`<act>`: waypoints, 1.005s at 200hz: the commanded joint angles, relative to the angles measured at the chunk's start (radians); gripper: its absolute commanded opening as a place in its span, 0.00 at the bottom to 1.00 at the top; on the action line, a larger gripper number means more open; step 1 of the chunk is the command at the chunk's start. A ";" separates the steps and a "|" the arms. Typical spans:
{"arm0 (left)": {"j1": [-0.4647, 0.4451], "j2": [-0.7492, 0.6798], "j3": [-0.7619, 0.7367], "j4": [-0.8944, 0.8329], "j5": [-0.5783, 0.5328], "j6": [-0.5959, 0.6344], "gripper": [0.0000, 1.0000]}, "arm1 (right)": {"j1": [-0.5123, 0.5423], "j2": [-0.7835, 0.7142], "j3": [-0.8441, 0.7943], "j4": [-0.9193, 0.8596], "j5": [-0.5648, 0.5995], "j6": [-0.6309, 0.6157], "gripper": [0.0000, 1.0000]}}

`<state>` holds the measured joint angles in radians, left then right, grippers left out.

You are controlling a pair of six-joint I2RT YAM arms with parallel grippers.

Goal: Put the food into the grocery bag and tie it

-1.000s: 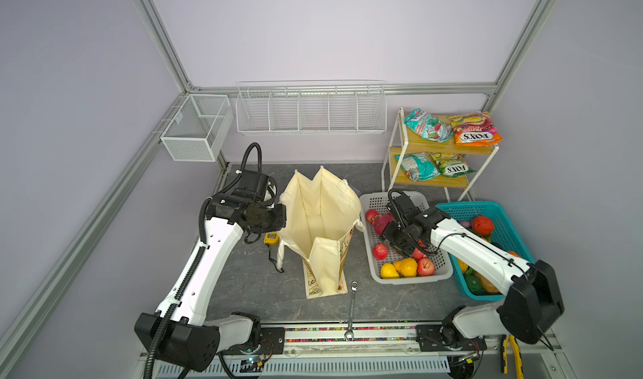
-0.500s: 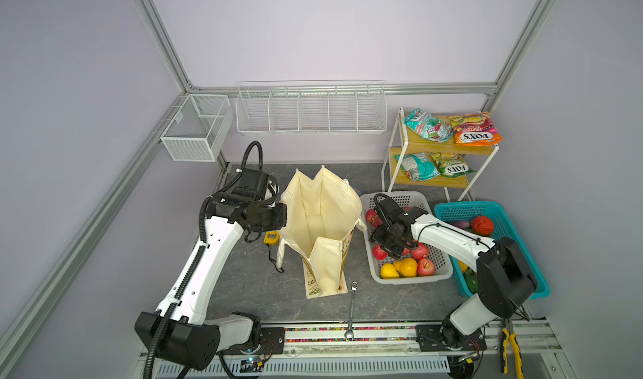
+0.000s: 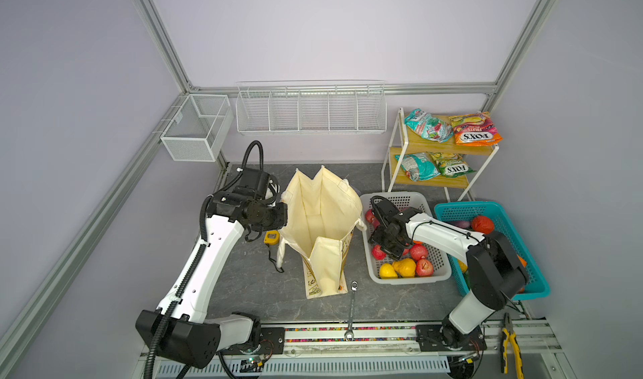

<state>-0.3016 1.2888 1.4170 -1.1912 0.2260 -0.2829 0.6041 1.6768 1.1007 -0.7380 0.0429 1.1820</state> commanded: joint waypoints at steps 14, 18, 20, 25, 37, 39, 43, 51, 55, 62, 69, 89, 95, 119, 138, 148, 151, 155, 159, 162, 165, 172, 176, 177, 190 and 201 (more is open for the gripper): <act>-0.004 0.002 0.040 -0.005 0.010 0.019 0.00 | 0.005 0.039 0.007 0.003 -0.015 0.014 0.70; -0.004 0.001 0.039 -0.005 0.010 0.019 0.00 | 0.006 0.041 0.007 0.002 -0.016 0.013 0.70; -0.004 0.001 0.039 -0.005 0.009 0.019 0.00 | 0.006 0.041 0.007 0.004 -0.017 0.013 0.69; -0.004 0.001 0.039 -0.005 0.009 0.019 0.00 | 0.006 0.044 0.007 0.005 -0.017 0.013 0.68; -0.004 -0.002 0.037 -0.005 0.009 0.020 0.00 | 0.006 0.045 0.005 0.005 -0.018 0.011 0.67; -0.004 -0.002 0.037 -0.005 0.010 0.020 0.00 | 0.006 0.046 0.005 0.006 -0.018 0.011 0.66; -0.004 -0.003 0.036 -0.005 0.010 0.020 0.00 | 0.005 0.044 0.004 0.006 -0.018 0.011 0.66; -0.004 -0.005 0.036 -0.005 0.009 0.019 0.00 | 0.006 0.044 0.003 0.006 -0.018 0.011 0.65; -0.004 -0.007 0.036 -0.005 0.009 0.019 0.00 | 0.006 0.043 0.002 0.006 -0.018 0.011 0.65; -0.004 -0.008 0.036 -0.004 0.009 0.020 0.00 | 0.006 0.042 0.002 0.005 -0.017 0.011 0.64; -0.004 -0.009 0.036 -0.004 0.009 0.020 0.00 | 0.007 0.041 0.002 0.006 -0.017 0.011 0.63; -0.004 -0.013 0.033 -0.002 0.009 0.022 0.00 | 0.008 0.034 0.004 0.006 -0.015 0.011 0.58; -0.004 -0.015 0.033 -0.002 0.009 0.022 0.00 | 0.007 0.032 0.005 0.005 -0.014 0.011 0.56; -0.004 -0.020 0.031 -0.002 0.008 0.023 0.00 | 0.006 0.012 0.012 -0.008 -0.011 0.008 0.50; -0.004 -0.024 0.028 -0.001 0.006 0.025 0.00 | 0.009 -0.018 0.026 -0.036 0.000 0.000 0.50; -0.003 -0.026 0.027 -0.001 0.007 0.025 0.00 | 0.009 -0.039 0.039 -0.059 0.005 -0.005 0.50; -0.004 -0.027 0.027 -0.001 0.006 0.025 0.00 | 0.010 -0.048 0.044 -0.067 0.007 -0.008 0.50; -0.004 -0.028 0.026 -0.001 0.006 0.025 0.00 | 0.011 -0.059 0.050 -0.077 0.010 -0.010 0.50; -0.004 -0.028 0.025 -0.001 0.006 0.025 0.00 | 0.011 -0.072 0.058 -0.089 0.015 -0.012 0.50; -0.004 -0.029 0.026 -0.001 0.006 0.025 0.00 | 0.013 -0.083 0.066 -0.102 0.020 -0.015 0.50; -0.004 -0.030 0.025 -0.001 0.006 0.026 0.00 | 0.015 -0.093 0.074 -0.114 0.026 -0.019 0.50; -0.004 -0.030 0.025 0.001 0.008 0.025 0.00 | 0.018 -0.118 0.097 -0.146 0.045 -0.029 0.50; -0.004 -0.029 0.026 0.001 0.007 0.025 0.00 | 0.019 -0.134 0.113 -0.168 0.056 -0.035 0.50; -0.004 -0.029 0.026 0.001 0.008 0.025 0.00 | 0.019 -0.138 0.117 -0.173 0.059 -0.037 0.50; -0.004 -0.027 0.030 0.004 0.012 0.027 0.00 | 0.020 -0.192 0.183 -0.263 0.104 -0.063 0.51; -0.004 -0.025 0.036 0.004 0.013 0.028 0.00 | 0.020 -0.235 0.252 -0.333 0.154 -0.089 0.51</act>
<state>-0.3016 1.2842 1.4178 -1.1912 0.2260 -0.2756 0.6174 1.5627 1.2228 -0.8841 0.0887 1.1439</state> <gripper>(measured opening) 0.047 0.509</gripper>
